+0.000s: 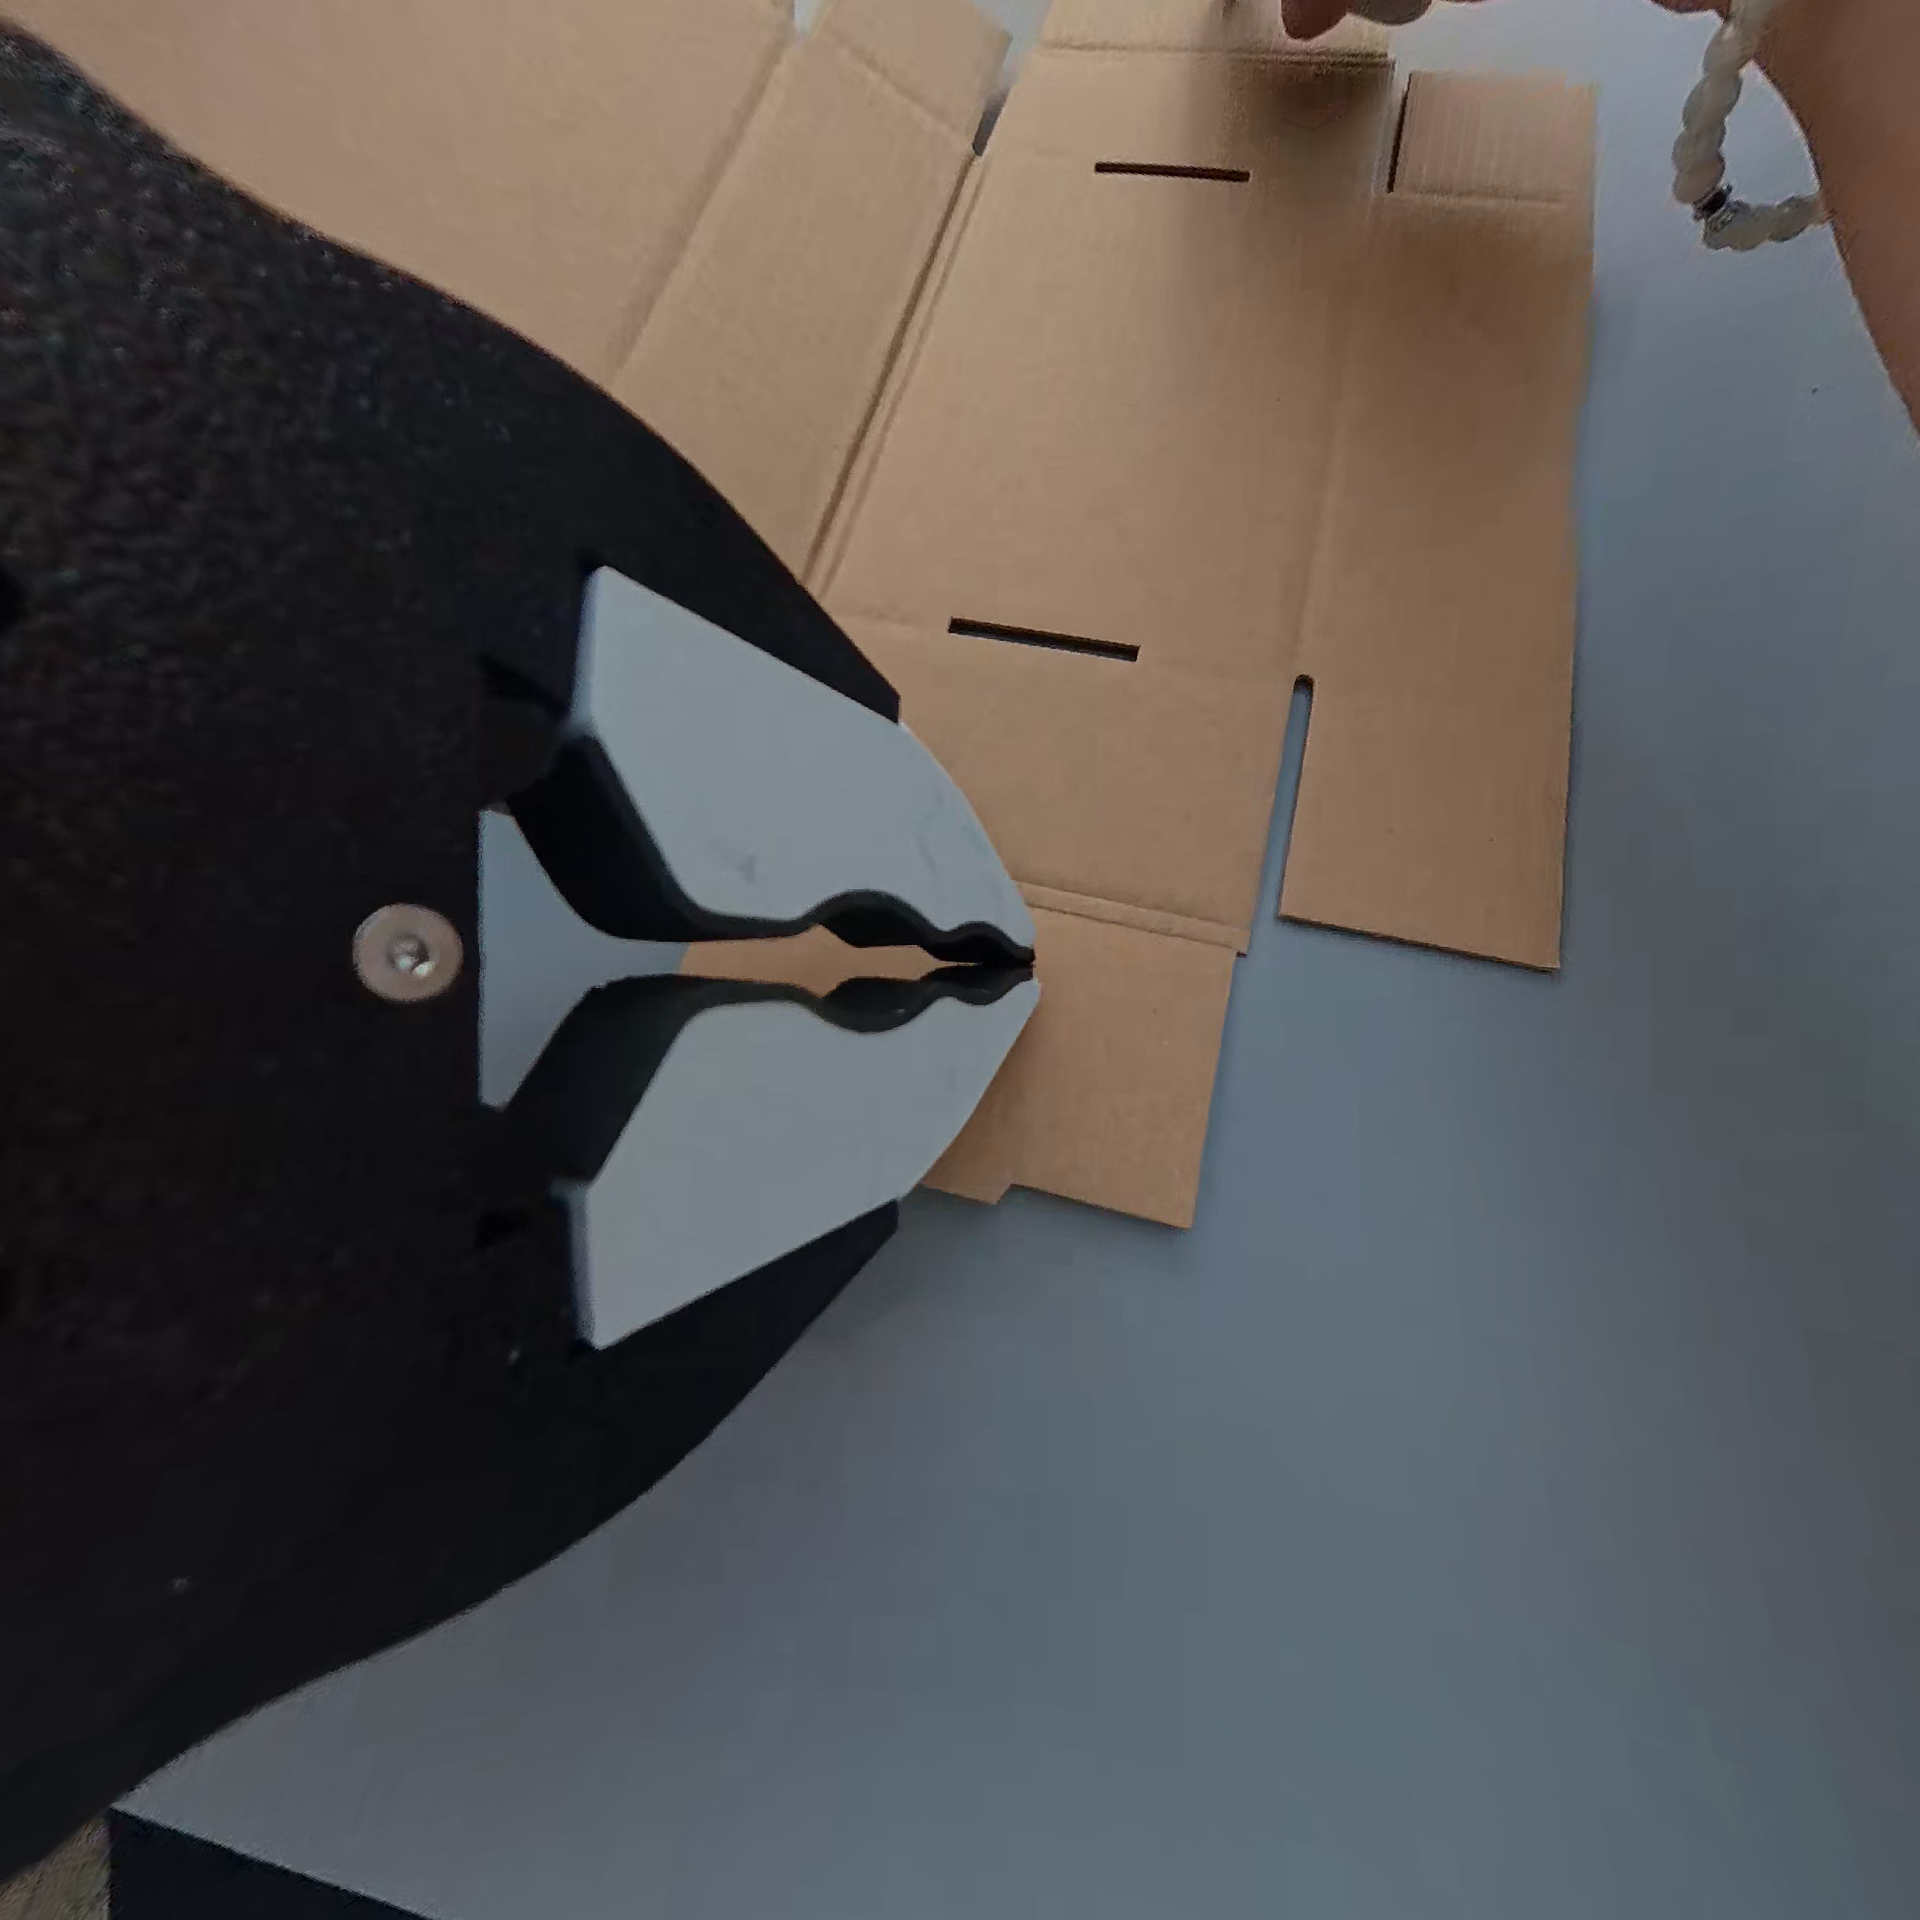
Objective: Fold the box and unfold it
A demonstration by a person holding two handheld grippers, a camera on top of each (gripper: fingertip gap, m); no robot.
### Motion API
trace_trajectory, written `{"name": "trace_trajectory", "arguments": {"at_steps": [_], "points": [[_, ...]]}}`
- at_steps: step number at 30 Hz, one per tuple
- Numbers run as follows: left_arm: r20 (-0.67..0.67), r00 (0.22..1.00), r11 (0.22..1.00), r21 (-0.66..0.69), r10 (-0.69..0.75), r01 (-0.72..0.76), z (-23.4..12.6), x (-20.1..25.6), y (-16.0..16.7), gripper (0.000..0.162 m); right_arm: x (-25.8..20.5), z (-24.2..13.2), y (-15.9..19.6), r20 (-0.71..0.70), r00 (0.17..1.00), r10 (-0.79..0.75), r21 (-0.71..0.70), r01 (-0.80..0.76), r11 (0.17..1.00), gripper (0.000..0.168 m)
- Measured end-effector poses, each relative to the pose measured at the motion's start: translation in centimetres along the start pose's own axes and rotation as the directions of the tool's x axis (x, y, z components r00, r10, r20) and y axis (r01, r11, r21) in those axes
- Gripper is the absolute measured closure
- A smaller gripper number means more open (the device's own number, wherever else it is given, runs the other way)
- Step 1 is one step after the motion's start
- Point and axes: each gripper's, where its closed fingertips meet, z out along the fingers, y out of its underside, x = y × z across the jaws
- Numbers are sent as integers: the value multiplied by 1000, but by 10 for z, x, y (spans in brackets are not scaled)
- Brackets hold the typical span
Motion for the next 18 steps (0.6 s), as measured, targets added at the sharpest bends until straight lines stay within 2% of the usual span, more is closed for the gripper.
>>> {"name": "trace_trajectory", "arguments": {"at_steps": [7,9,11,14,18], "points": [[187,972,985,-127,141,-118,1,0,0,162,0,1,-1,-6,1000,-8,15,8,1000,168],[217,973,991,-122,81,-55,1,0,-1,162,0,0,-1,4,999,-41,32,41,999,168],[239,971,997,-72,-17,36,0,-2,-3,162,3,-10,-5,13,1000,-4,78,3,997,168],[294,935,980,47,-198,193,-6,-9,-7,161,1,-49,-26,99,985,140,236,-160,958,168],[391,871,950,213,-298,230,-34,-28,-16,144,-25,-102,-12,203,958,201,207,-243,948,168]]}}
